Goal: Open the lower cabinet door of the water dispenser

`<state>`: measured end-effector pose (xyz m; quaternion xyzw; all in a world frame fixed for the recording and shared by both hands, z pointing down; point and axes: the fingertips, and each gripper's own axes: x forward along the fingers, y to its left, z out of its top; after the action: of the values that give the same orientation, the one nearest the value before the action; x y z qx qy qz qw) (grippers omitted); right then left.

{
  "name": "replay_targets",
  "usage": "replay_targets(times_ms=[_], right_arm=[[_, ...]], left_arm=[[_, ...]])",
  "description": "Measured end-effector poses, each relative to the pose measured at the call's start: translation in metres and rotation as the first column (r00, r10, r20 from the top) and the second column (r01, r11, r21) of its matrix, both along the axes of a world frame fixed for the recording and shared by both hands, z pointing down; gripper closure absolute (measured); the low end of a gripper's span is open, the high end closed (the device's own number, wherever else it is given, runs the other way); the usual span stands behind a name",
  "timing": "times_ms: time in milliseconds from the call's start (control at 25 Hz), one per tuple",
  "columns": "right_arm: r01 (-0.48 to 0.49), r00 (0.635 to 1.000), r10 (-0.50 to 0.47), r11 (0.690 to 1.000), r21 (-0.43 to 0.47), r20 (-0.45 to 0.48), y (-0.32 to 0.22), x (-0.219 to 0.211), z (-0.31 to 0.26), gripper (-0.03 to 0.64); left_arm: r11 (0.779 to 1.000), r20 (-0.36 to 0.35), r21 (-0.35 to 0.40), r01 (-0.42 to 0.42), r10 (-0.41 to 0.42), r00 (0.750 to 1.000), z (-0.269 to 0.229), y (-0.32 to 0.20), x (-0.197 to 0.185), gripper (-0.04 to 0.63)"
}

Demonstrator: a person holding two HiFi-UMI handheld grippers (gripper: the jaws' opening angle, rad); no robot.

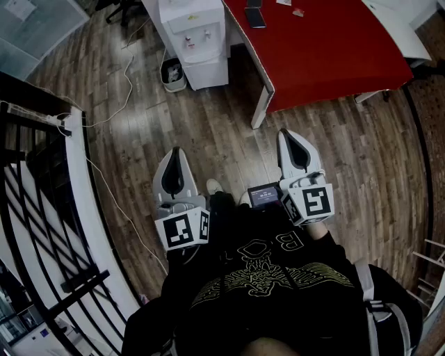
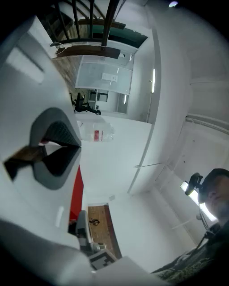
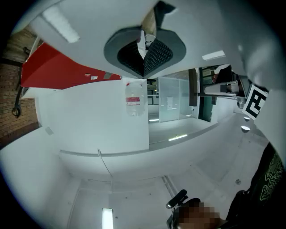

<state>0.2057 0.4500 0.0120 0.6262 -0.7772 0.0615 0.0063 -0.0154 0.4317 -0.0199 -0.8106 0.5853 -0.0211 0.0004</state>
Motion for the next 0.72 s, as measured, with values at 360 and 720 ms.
replay_targets(times_ms=[360,720], right_arm=[[-0.035,0.999,0.035,0.999,0.025,-0.010,-0.043,-0.021,-0.015,0.618],[-0.060,0.995,0.064,0.997,0.055,-0.071,-0.067,-0.042,-0.027,0.618]], left_arm=[[1.000,-0.016,0.010,-0.012,0.012,1.000,-0.009,-0.050,-0.026,0.588],[0.999,-0.058,-0.005,-0.039,0.039,0.998,-0.008,-0.079,-0.048,0.588]])
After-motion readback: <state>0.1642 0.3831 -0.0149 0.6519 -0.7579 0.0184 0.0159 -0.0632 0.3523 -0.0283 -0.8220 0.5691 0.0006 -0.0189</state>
